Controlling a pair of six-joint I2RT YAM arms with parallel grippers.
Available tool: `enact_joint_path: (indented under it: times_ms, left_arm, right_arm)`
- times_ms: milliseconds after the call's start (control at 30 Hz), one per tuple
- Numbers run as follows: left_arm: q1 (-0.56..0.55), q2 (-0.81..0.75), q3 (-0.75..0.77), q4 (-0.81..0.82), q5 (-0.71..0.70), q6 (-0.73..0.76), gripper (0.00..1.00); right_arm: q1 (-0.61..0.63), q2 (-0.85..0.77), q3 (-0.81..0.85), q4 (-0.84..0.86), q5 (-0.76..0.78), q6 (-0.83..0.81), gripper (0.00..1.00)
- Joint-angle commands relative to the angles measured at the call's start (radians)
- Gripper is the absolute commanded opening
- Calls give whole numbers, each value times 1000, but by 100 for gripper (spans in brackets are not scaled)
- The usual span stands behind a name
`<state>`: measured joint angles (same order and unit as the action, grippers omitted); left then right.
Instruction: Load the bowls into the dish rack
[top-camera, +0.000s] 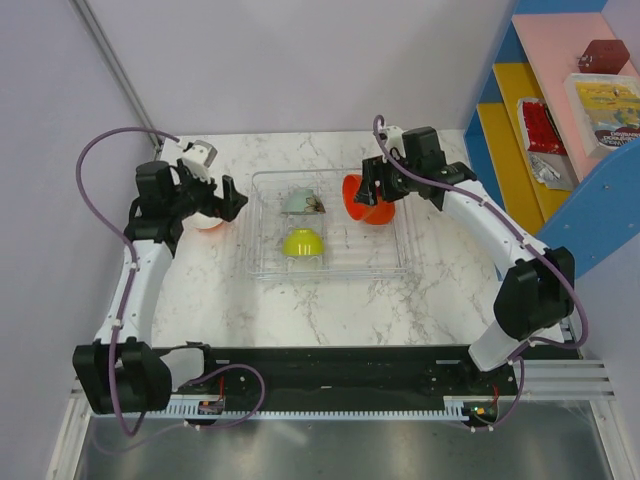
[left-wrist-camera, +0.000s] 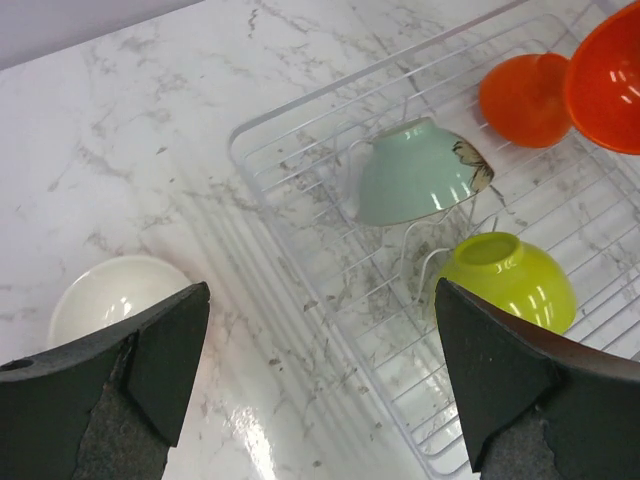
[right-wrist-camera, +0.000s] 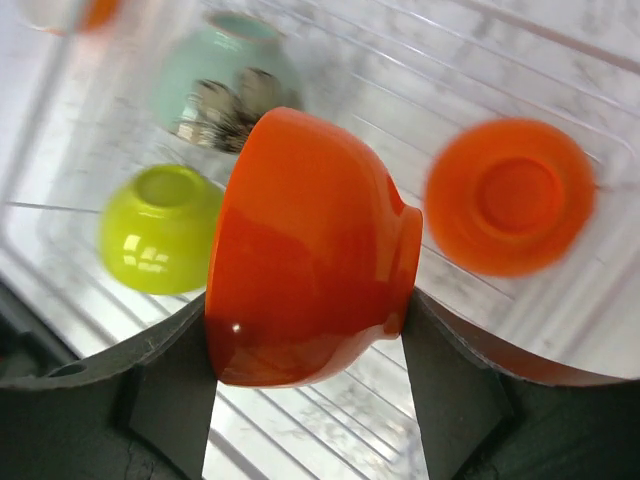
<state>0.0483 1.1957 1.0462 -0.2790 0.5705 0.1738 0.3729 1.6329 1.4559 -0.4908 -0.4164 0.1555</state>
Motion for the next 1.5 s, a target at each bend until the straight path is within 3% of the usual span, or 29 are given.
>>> enact_joint_path:
  times_ms: [0, 267, 533, 1267, 1467]
  left_arm:
    - [65, -88, -63, -81, -73, 59, 100]
    - [134, -206, -170, -94, -119, 64, 100]
    - [151, -222, -196, -81, -123, 50, 100]
    - [180, -239, -247, -60, -83, 46, 100]
    - [185, -246, -250, -60, -81, 44, 100]
  right_arm:
    - [40, -12, 29, -192, 341, -138, 0]
    - [106, -36, -5, -259, 528, -201, 0]
    - [182, -13, -57, -269, 712, -254, 0]
    - [377, 199, -46, -262, 1021, -327, 0]
    - [428, 226, -60, -264, 1073, -353, 5]
